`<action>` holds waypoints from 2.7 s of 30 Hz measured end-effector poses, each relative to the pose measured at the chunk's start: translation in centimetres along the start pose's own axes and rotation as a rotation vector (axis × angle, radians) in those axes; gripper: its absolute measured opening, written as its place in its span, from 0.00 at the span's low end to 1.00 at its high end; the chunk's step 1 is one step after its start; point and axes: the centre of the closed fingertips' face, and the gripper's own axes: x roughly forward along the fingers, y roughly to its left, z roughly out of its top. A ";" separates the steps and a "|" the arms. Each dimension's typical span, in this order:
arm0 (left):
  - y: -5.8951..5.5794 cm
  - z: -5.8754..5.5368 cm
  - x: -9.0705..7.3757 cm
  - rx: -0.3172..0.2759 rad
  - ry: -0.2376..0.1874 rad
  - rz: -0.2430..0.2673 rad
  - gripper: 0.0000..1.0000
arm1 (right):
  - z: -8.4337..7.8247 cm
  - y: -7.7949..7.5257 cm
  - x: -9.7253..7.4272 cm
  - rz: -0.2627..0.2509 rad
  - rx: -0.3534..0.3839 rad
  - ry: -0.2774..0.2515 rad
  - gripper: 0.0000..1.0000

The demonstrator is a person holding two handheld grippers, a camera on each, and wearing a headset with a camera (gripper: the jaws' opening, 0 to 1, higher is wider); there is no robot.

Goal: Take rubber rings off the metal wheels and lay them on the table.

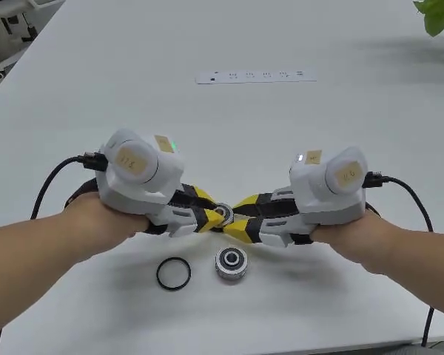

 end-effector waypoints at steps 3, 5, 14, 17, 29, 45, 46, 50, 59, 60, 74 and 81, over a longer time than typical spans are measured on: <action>0.0 0.0 0.0 -0.001 0.000 0.000 0.14 | 0.0 0.0 -0.1 0.001 -0.001 0.000 0.17; 0.0 0.0 0.0 -0.001 0.000 0.000 0.14 | -0.1 0.0 -0.1 0.002 -0.003 0.001 0.16; 0.0 -0.1 0.0 -0.002 0.003 0.002 0.14 | -0.2 -0.1 -0.4 0.001 -0.010 0.008 0.10; 0.0 0.0 0.0 0.000 0.005 0.003 0.14 | -0.3 -0.3 -0.4 -0.001 -0.001 0.009 0.08; 0.0 -0.1 0.0 0.004 0.008 0.006 0.13 | -0.3 -0.5 -0.4 -0.017 -0.034 0.017 0.02; 0.1 -0.1 0.0 0.005 0.015 0.021 0.13 | -0.2 -0.7 -0.7 -0.040 -0.030 0.018 0.00; 0.1 -0.1 0.0 0.005 0.015 0.021 0.13 | -0.2 -0.7 -0.7 -0.040 -0.030 0.017 0.00; 0.1 -0.1 0.0 0.008 0.019 0.023 0.13 | -0.1 -0.7 -0.8 -0.042 -0.027 0.013 0.00; 0.2 -0.2 0.0 0.012 0.029 0.028 0.12 | -0.1 -0.8 -0.8 -0.045 -0.016 0.007 0.00; 0.2 -0.2 0.0 0.012 0.030 0.029 0.12 | 0.0 -0.8 -0.9 -0.046 -0.015 0.006 0.00; 0.4 -0.3 0.1 0.013 0.034 0.034 0.12 | 1.0 -1.1 -1.0 -0.054 0.011 -0.029 0.00; 0.4 -0.4 0.1 0.012 0.036 0.040 0.12 | 1.2 -0.9 -0.8 -0.049 0.009 -0.030 0.00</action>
